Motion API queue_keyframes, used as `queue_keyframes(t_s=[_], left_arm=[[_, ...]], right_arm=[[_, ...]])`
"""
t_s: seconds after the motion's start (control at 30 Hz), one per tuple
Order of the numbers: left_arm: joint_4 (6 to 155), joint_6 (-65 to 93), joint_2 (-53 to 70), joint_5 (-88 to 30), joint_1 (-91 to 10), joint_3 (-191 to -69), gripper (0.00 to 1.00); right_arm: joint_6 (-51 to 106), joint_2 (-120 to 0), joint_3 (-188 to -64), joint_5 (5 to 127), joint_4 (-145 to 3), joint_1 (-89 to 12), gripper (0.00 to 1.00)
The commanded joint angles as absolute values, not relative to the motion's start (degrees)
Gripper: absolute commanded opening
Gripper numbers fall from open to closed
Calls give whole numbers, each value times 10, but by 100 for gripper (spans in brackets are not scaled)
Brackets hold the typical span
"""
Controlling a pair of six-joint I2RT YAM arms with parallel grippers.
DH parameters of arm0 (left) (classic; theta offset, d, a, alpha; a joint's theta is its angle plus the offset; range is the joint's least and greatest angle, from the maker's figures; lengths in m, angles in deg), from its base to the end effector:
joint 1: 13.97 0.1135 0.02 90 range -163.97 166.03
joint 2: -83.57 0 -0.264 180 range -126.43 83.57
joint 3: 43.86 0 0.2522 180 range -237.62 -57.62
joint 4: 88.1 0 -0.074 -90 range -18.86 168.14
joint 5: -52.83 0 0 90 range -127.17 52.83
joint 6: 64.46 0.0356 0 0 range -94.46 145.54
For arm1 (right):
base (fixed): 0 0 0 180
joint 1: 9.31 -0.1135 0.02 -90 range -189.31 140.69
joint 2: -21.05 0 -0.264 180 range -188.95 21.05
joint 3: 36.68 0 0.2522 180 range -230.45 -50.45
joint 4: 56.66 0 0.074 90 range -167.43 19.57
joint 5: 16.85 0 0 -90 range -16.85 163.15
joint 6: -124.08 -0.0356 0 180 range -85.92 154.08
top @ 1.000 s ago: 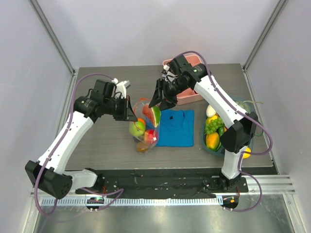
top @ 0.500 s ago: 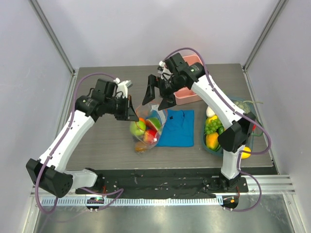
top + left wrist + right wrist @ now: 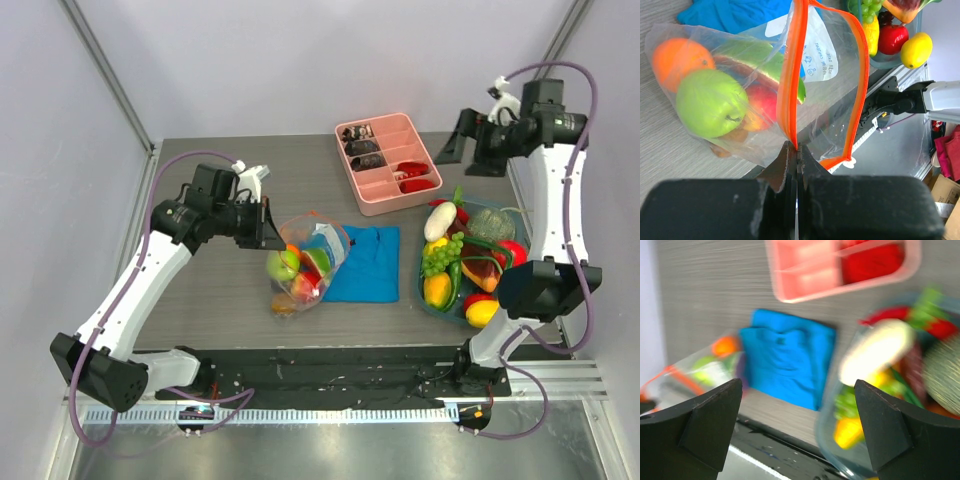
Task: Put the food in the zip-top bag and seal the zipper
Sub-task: Place the fake fruit in the zipper food storage bag, then pick up the fake vegetable from the bin.
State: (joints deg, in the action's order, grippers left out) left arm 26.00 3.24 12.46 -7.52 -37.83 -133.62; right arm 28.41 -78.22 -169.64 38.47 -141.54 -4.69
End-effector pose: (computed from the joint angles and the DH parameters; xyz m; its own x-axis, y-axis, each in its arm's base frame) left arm 0.2167 -0.1151 0.3669 -0.8713 0.0248 -0.4902 0.3546 0.7224 -0.5937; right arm 0.3376 -0.0070 0.4335 -0.8015 0.1463 -0.5799 -0.2111 0.8380 0.5031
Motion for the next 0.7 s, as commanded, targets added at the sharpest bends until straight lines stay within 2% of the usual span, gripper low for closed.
queue_keyframes(t_s=[0.0, 0.03, 0.07, 0.23, 0.37, 0.67], left_arm=[[296, 34, 141, -58, -374, -1333, 0], [301, 34, 141, -57, -374, -1332, 0], [302, 34, 142, -56, -374, -1330, 0], [308, 33, 145, -56, -374, -1324, 0], [317, 30, 158, -58, -373, -1307, 0], [322, 31, 161, -59, -373, -1295, 0]], right_arm=[[323, -755, -1620, 510, -1451, 1, 98], [295, -757, -1599, 561, -1440, 3, 95], [259, -759, -1579, 571, -1438, 4, 87], [211, -766, -1482, 518, -1388, 22, 80], [179, -784, -1444, 512, -1356, 22, 81], [162, -854, -1459, 515, -1320, 22, 82]])
